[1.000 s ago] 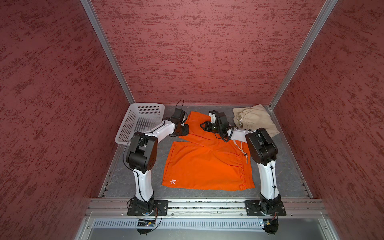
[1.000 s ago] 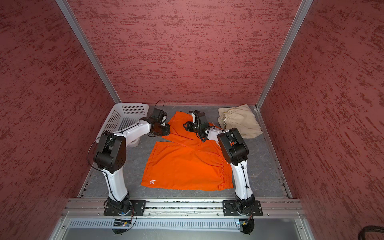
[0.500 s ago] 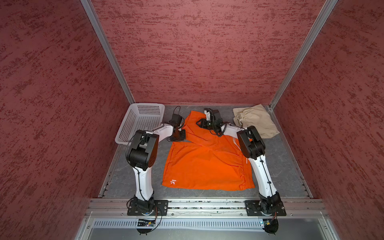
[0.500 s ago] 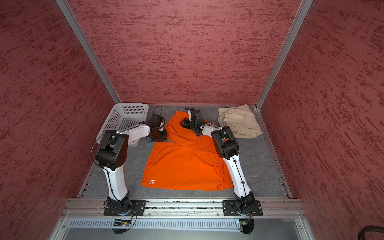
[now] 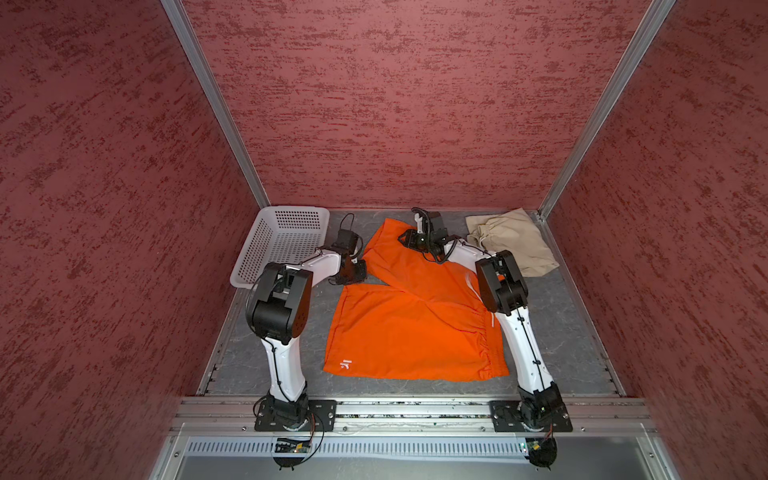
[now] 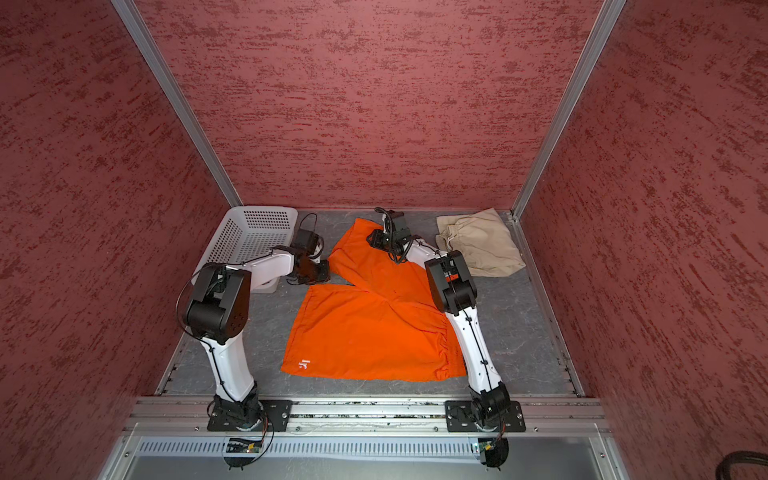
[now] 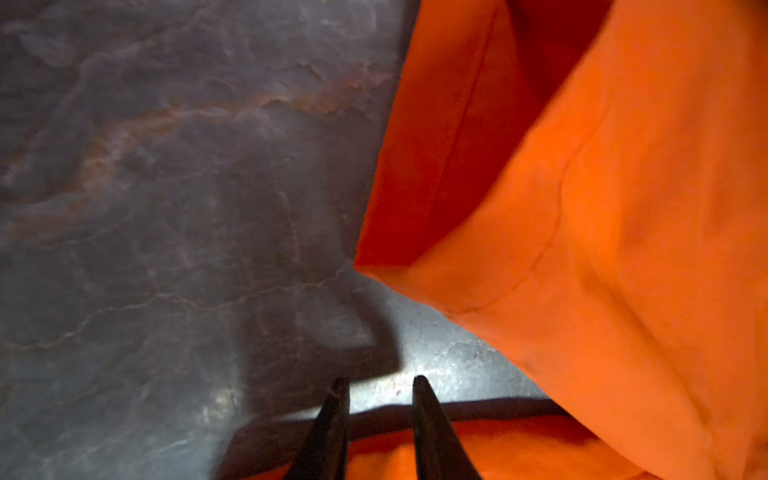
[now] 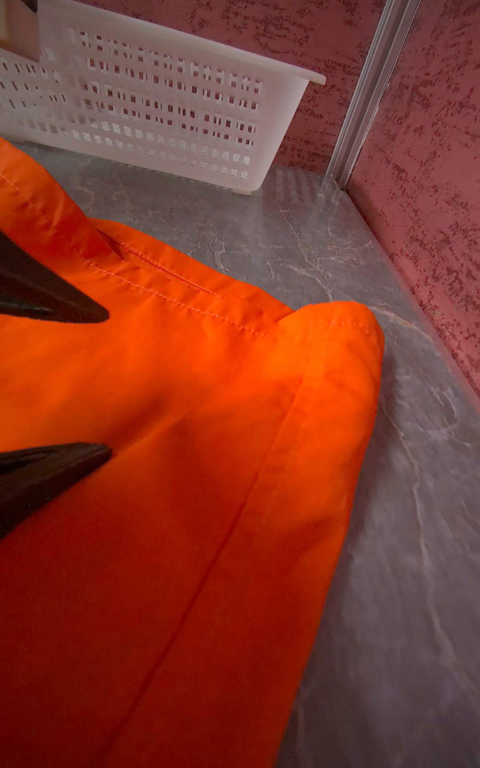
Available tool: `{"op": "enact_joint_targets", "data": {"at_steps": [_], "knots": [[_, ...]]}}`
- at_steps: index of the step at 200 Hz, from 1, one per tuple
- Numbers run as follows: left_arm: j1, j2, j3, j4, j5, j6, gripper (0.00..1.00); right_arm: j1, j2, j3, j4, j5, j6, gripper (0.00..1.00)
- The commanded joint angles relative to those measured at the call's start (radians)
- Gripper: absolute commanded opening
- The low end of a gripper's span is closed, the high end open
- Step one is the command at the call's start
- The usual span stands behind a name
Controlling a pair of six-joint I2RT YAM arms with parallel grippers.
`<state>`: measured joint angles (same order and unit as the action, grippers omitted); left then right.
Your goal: Fold and stack the shorts
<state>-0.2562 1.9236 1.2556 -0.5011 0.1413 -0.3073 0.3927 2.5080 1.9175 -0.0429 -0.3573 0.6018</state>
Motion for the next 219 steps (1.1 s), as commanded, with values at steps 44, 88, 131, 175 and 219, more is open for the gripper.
{"op": "enact_joint_targets", "data": {"at_steps": [44, 88, 131, 175, 219], "knots": [[0.005, -0.082, 0.123, 0.016, 0.011, 0.009, 0.31, -0.002, -0.017, -0.018, -0.039, 0.016, -0.007, 0.49], [-0.003, 0.037, 0.223, -0.006, 0.025, 0.019, 0.30, -0.001, -0.011, -0.018, -0.043, 0.017, -0.004, 0.49], [-0.005, 0.135, 0.247, -0.031, 0.019, 0.036, 0.25, -0.002, -0.006, -0.009, -0.062, 0.046, -0.003, 0.49], [-0.003, 0.160, 0.184, -0.045, -0.017, 0.045, 0.21, -0.009, 0.014, 0.037, -0.115, 0.084, -0.009, 0.49], [-0.002, 0.099, 0.084, -0.058, -0.071, 0.058, 0.21, -0.027, 0.050, 0.104, -0.192, 0.124, -0.008, 0.49]]}}
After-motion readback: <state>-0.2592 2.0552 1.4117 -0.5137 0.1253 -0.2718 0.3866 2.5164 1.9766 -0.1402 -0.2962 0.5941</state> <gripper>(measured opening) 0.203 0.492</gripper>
